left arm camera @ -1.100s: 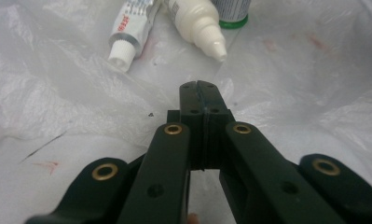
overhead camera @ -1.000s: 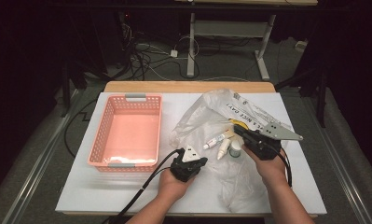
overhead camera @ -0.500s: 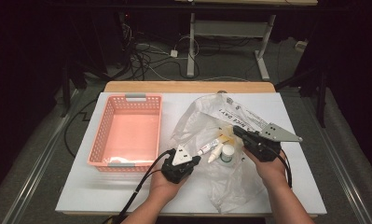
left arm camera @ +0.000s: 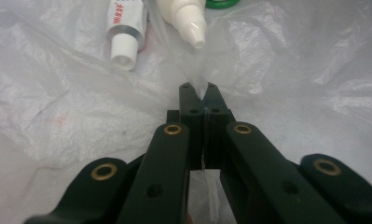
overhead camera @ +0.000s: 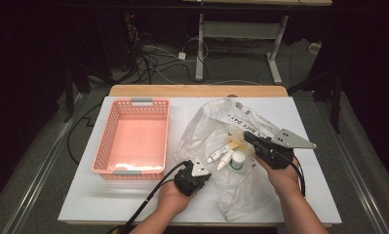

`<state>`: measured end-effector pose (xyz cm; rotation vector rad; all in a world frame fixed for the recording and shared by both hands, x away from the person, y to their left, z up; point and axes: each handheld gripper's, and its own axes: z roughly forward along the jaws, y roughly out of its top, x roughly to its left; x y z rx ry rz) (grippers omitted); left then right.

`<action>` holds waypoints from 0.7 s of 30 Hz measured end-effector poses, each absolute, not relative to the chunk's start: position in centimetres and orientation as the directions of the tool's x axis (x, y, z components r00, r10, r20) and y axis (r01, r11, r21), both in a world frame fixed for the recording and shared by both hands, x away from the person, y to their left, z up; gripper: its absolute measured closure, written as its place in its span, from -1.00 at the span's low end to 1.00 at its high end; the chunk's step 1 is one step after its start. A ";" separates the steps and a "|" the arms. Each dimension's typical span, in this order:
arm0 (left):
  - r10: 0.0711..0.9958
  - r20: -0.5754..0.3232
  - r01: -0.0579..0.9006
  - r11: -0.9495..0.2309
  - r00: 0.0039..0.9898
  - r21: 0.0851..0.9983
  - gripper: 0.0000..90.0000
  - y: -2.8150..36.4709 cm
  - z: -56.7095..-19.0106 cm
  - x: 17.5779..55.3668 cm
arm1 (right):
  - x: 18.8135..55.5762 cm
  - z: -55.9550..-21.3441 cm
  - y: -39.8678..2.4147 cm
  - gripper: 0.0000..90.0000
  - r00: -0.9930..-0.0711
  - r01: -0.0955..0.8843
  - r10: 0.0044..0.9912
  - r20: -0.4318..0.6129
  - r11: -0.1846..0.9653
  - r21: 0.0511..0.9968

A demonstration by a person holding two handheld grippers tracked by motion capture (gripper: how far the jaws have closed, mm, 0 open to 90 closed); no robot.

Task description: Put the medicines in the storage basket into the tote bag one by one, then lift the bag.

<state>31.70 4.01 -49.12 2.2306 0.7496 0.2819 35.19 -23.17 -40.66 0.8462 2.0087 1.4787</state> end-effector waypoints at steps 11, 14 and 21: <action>0.683 0.008 0.347 -0.382 0.731 0.857 0.96 5.5 -48.6 30.7 | 35.2 -40.8 -23.2 1.00 -0.671 0.182 0.740 -0.032 0.206 0.961; 0.707 0.021 0.313 -0.339 0.707 0.887 0.96 5.7 -48.1 30.9 | 35.3 -40.8 -23.1 1.00 -0.666 0.184 0.745 -0.027 0.199 0.963; 0.737 0.076 0.187 -0.267 0.672 0.945 0.96 6.1 -44.9 31.6 | 34.9 -40.5 -22.9 1.00 -0.664 0.158 0.747 -0.035 0.186 0.970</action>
